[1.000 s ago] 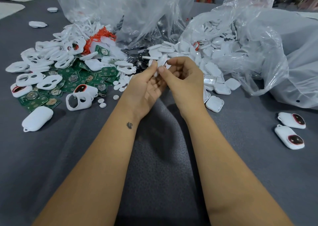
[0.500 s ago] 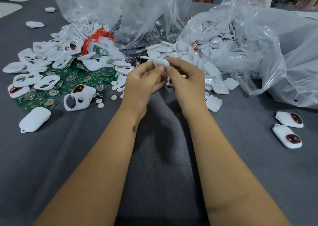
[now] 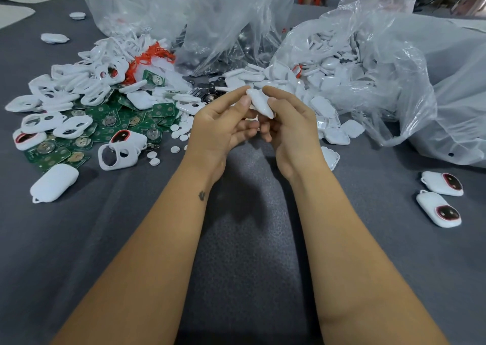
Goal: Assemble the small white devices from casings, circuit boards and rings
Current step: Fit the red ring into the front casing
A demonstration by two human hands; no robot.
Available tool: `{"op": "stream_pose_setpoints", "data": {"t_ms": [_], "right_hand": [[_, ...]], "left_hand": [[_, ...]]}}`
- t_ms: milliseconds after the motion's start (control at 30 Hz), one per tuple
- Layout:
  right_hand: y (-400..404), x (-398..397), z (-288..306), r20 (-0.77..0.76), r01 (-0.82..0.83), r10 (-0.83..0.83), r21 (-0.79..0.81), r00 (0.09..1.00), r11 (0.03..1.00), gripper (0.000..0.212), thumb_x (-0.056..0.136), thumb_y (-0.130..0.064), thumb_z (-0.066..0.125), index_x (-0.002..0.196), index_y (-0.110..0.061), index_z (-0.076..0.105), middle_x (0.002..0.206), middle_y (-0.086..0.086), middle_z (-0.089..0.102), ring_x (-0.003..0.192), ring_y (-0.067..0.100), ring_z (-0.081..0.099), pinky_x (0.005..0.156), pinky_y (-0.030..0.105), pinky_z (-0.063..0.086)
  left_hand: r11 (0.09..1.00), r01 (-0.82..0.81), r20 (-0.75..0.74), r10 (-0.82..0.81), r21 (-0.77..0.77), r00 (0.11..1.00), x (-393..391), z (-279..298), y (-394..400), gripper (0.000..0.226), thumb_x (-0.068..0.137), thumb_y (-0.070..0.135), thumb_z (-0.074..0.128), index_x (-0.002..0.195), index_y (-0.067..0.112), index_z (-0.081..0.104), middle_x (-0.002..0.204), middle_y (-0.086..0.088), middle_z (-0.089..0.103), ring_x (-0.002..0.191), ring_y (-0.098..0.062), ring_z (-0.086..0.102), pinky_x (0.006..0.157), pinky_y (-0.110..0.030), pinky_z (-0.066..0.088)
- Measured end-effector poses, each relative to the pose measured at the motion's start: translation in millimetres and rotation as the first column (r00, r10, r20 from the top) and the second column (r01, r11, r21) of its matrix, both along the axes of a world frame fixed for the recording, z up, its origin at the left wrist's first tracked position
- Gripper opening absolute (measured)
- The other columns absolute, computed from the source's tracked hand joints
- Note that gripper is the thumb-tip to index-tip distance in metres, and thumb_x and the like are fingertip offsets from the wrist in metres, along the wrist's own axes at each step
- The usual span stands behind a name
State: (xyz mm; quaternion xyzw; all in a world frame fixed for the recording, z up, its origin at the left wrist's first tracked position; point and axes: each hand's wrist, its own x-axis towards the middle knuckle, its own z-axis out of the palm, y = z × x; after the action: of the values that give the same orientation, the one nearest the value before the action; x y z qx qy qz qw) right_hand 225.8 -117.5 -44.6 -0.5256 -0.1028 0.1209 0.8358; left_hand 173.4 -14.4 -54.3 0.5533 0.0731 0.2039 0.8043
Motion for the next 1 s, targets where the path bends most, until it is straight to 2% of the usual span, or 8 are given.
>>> {"op": "stream_pose_setpoints", "data": {"t_ms": [133,367,467,600,767,900,1000], "right_hand": [[-2.5,-0.3,0.6,-0.031,-0.033,0.032,-0.042,0.999,0.999,0.015,0.094,-0.004,0.049,0.097,-0.009,0.063,0.049,0.0,0.051,0.038,0.011,0.038,0.038,0.017,0.026],[-3.4,-0.6,0.0,-0.021,-0.09,0.089,-0.089,0.996,0.992,0.013,0.092,-0.011,0.051,0.093,-0.005,0.062,0.05,0.002,0.046,0.039,0.012,0.034,0.039,0.019,0.022],[-3.3,-0.4,0.2,-0.012,-0.063,0.063,-0.036,0.998,0.997,0.016,0.093,-0.008,0.05,0.088,-0.008,0.065,0.052,0.001,0.051,0.041,0.012,0.037,0.04,0.02,0.025],[-3.5,-0.4,0.3,0.032,-0.033,0.032,0.036,0.999,0.999,0.022,0.095,-0.004,0.048,0.09,-0.008,0.068,0.067,0.004,0.06,0.05,0.013,0.042,0.047,0.024,0.031],[-2.3,-1.0,0.7,0.081,-0.022,0.019,0.035,0.997,0.999,0.02,0.097,-0.004,0.05,0.096,-0.009,0.069,0.082,0.006,0.064,0.055,0.012,0.047,0.049,0.023,0.037],[-2.7,-1.9,1.7,0.086,-0.048,0.043,0.067,0.995,0.997,0.021,0.097,-0.004,0.049,0.099,-0.009,0.069,0.079,0.004,0.065,0.055,0.01,0.051,0.051,0.022,0.04],[-4.4,-2.8,3.6,0.044,-0.101,0.097,0.123,0.994,0.987,0.029,0.094,-0.003,0.041,0.101,-0.008,0.069,0.079,0.004,0.068,0.06,0.012,0.055,0.051,0.021,0.045]], "left_hand": [[0.999,0.018,0.011,-0.017,-0.027,1.0,-0.7,0.6,0.9,0.018,0.096,0.009,0.058,0.107,0.018,0.068,0.073,0.002,0.07,0.065,-0.008,0.065,0.065,-0.018,0.054],[0.999,0.012,0.014,-0.011,-0.045,1.0,-2.2,1.1,2.4,0.012,0.094,0.01,0.061,0.103,0.012,0.068,0.072,-0.001,0.066,0.065,-0.008,0.064,0.063,-0.019,0.053],[0.999,0.027,0.003,-0.027,-0.045,1.0,-2.8,2.5,2.2,0.014,0.093,0.007,0.061,0.103,0.014,0.068,0.073,-0.001,0.068,0.067,-0.01,0.065,0.066,-0.021,0.055],[0.998,0.044,0.009,-0.043,-0.038,0.999,-4.1,4.0,0.4,0.021,0.09,0.001,0.061,0.103,0.016,0.068,0.076,-0.002,0.069,0.071,-0.01,0.066,0.07,-0.023,0.056],[0.996,0.085,0.041,-0.084,-0.006,0.996,-5.7,5.1,-0.4,0.03,0.089,-0.005,0.06,0.109,0.016,0.061,0.078,0.002,0.07,0.074,-0.014,0.069,0.074,-0.023,0.056],[0.993,0.11,0.064,-0.108,-0.03,0.992,-5.4,4.7,0.1,0.034,0.087,-0.009,0.059,0.11,0.016,0.059,0.079,0.0,0.069,0.073,-0.016,0.07,0.074,-0.022,0.056],[0.993,0.089,0.073,-0.084,-0.074,0.994,-3.9,3.4,0.4,0.034,0.087,-0.012,0.058,0.107,0.015,0.056,0.082,-0.003,0.07,0.075,-0.017,0.069,0.072,-0.023,0.056]]}}
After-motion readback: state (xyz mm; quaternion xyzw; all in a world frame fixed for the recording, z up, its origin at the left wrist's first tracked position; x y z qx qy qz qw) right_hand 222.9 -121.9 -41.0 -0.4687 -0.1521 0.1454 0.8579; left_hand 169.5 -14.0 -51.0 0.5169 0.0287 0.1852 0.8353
